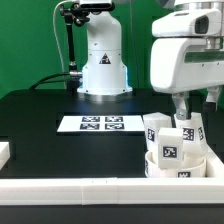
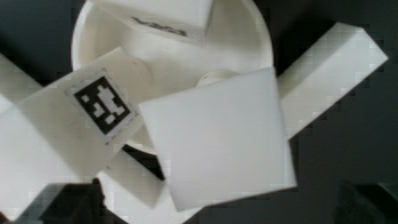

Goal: Assemble stool

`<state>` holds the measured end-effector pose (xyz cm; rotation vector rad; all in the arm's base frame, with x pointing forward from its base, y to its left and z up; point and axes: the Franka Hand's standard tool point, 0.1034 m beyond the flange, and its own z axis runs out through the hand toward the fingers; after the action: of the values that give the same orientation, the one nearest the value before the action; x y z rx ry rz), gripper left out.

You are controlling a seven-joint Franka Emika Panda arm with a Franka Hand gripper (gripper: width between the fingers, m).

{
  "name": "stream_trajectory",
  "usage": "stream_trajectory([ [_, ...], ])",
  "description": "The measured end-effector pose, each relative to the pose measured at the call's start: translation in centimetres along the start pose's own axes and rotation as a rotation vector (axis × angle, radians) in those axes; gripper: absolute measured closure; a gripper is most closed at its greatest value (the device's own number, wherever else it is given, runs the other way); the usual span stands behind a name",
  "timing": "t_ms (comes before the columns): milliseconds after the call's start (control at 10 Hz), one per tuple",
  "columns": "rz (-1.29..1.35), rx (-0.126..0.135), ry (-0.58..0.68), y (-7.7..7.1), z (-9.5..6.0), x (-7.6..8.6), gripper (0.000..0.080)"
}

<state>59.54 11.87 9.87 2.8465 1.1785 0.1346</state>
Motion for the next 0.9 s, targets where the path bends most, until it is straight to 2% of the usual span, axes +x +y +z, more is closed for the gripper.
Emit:
stream_trajectory([
  [300,-0.047,-0.003,-0.001,-0.8,0.6,-0.1,0.0150],
  [600,-0.035,-0.008,-0.006,-0.4,1.5,-0.8,0.0184],
  [700,-0.026,-0.010,-0.003,-0.4,1.4,-0.6,0.0356],
  [800,-0.024,-0.010,-0.004,-0.3,1.4,-0.7,0.0356],
  [900,-0.021,-0.010,-0.004,-0.3,1.4,-0.7,0.0462],
])
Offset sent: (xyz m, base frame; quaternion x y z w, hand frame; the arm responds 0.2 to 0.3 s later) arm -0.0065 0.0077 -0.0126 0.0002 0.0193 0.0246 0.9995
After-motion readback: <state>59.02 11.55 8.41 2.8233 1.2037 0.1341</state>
